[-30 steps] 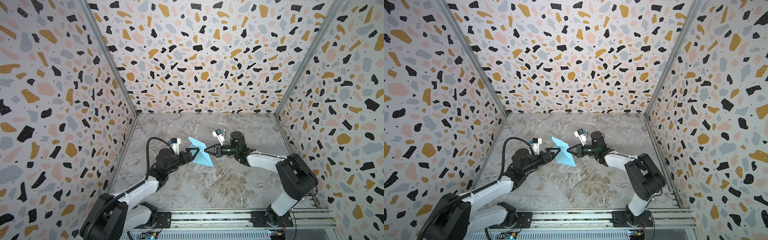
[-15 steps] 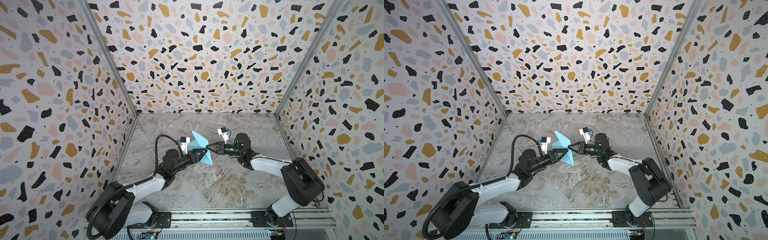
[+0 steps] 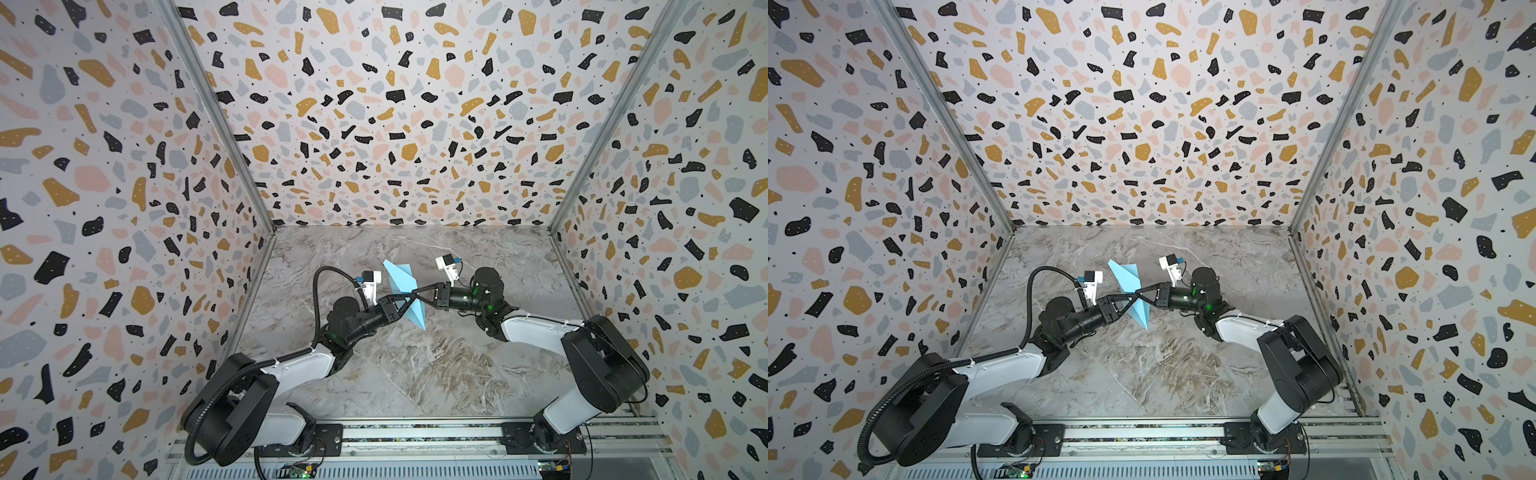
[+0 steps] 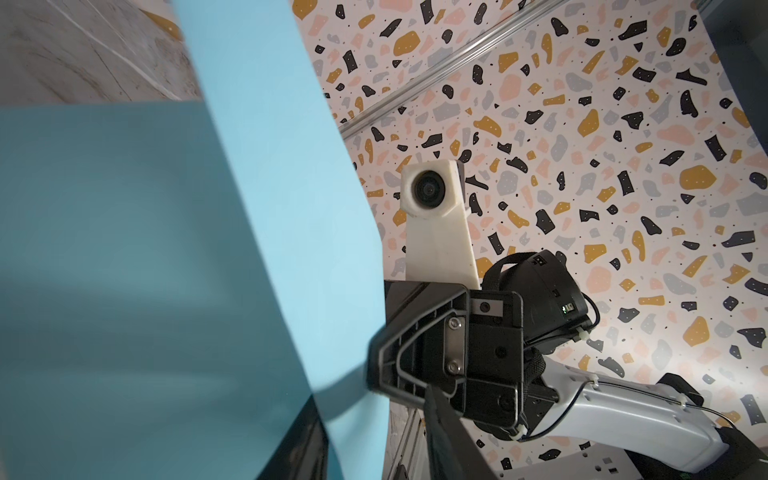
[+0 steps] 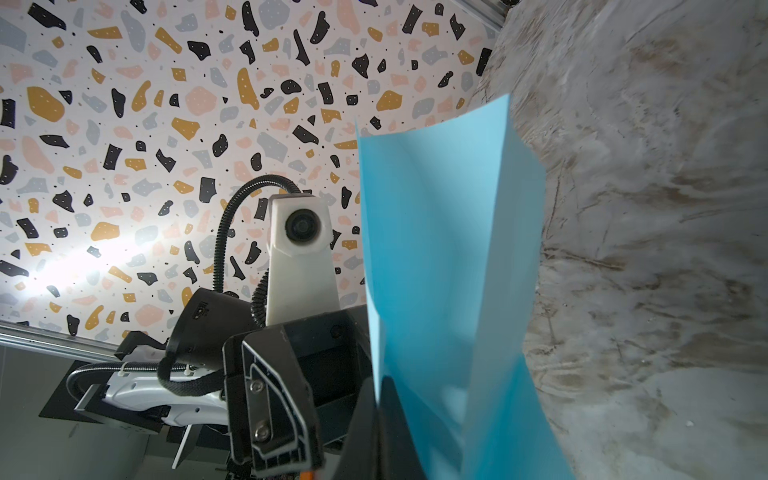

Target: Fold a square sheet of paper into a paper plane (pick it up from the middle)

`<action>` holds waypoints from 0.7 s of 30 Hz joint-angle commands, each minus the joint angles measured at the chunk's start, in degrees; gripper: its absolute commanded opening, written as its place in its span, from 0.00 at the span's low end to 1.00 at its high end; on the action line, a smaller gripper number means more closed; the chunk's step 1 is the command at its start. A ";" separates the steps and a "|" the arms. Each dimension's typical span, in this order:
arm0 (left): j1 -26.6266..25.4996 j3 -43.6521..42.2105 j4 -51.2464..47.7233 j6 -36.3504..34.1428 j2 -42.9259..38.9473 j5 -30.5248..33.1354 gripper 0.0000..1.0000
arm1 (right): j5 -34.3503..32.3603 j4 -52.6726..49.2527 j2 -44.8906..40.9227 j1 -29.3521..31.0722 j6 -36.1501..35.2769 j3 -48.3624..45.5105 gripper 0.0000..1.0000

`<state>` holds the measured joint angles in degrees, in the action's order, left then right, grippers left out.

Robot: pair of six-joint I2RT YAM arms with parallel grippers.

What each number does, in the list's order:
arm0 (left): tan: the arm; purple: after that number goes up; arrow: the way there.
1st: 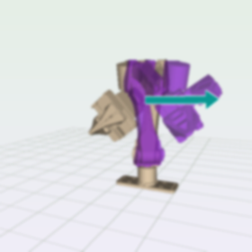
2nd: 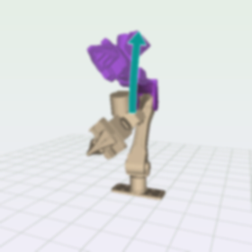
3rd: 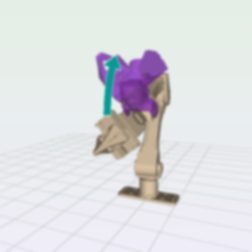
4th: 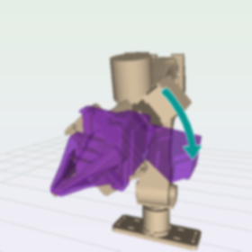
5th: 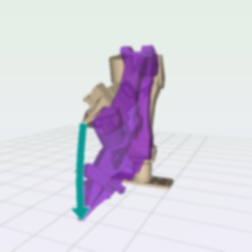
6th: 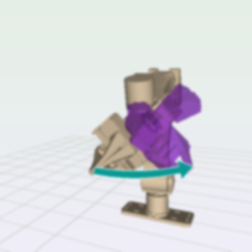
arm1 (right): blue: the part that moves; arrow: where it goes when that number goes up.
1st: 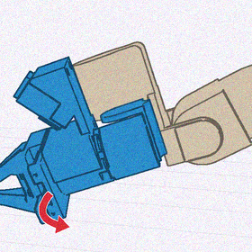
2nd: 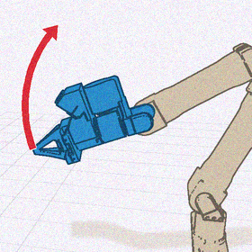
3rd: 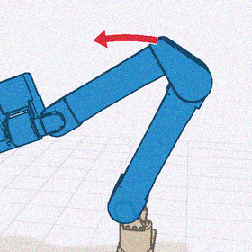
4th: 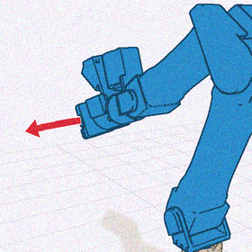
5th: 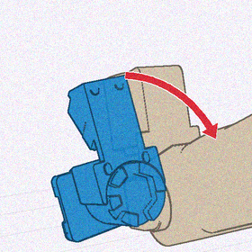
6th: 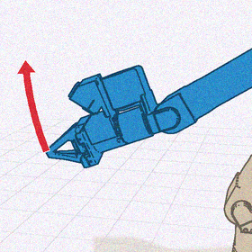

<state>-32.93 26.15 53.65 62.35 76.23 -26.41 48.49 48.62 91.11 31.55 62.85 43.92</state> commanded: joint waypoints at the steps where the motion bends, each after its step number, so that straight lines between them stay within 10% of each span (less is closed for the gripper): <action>1: -0.29 0.46 4.79 -0.36 -0.11 0.84 0.36 | 1.17 2.11 -2.65 -0.31 1.20 -0.49 0.01; 21: -0.30 2.40 -0.17 -2.12 0.66 2.23 0.17 | 1.38 1.63 -2.56 -0.92 1.23 -0.68 0.03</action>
<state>-32.93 26.30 52.29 61.52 76.34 -24.69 48.86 49.32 90.76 30.85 64.03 43.13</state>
